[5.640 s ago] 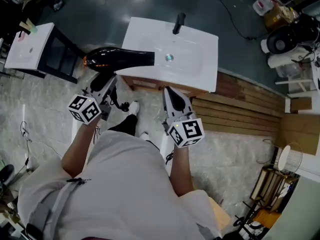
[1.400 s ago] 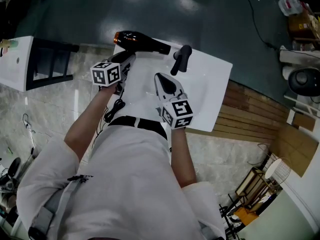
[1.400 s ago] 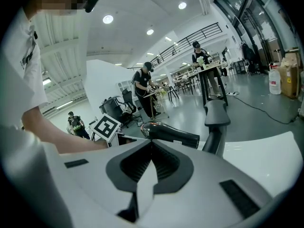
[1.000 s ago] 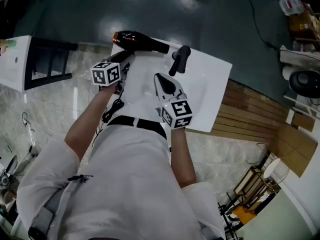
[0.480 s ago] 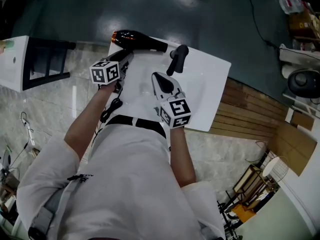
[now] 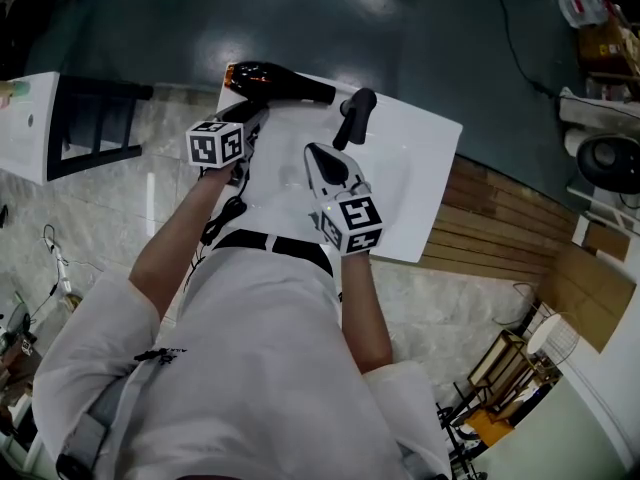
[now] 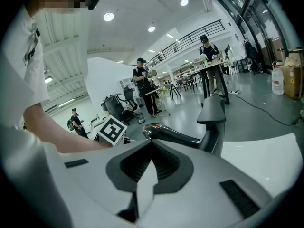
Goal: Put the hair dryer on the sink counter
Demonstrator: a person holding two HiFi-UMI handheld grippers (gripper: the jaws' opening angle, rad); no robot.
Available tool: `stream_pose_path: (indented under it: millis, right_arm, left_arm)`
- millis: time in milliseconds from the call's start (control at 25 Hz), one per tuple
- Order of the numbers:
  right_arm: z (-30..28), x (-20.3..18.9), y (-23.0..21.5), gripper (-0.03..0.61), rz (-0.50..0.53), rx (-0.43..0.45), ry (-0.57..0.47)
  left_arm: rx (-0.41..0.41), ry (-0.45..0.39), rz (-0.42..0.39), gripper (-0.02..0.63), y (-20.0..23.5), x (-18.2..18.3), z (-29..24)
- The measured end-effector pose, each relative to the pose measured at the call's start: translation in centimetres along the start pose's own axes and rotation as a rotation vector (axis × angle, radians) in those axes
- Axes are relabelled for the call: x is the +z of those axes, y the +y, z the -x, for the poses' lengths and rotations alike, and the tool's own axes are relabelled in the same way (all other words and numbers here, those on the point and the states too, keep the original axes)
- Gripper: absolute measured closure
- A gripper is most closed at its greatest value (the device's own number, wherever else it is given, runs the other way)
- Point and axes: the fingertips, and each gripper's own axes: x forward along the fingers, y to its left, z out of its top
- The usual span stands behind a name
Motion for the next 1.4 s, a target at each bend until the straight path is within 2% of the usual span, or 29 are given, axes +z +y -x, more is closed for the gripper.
stream_pose_path:
  millis: [600, 920, 1400]
  right_arm:
    - [0.4, 0.3, 0.7, 0.571, 0.005, -0.008, -0.021]
    - [0.6, 0.3, 1.1, 0.571, 0.006, -0.014, -0.028]
    - [0.9, 0.8, 1.7, 0.571, 0.004, -0.026, -0.055]
  left_arm:
    - [0.010, 0.075, -0.060, 0.433, 0.5, -0.6, -0.3]
    - [0.015, 0.089, -0.063, 0.383, 1.1, -0.9, 0.3]
    - [-0.002, 0.052, -0.063, 0.374, 1.1, 0.1, 2.7]
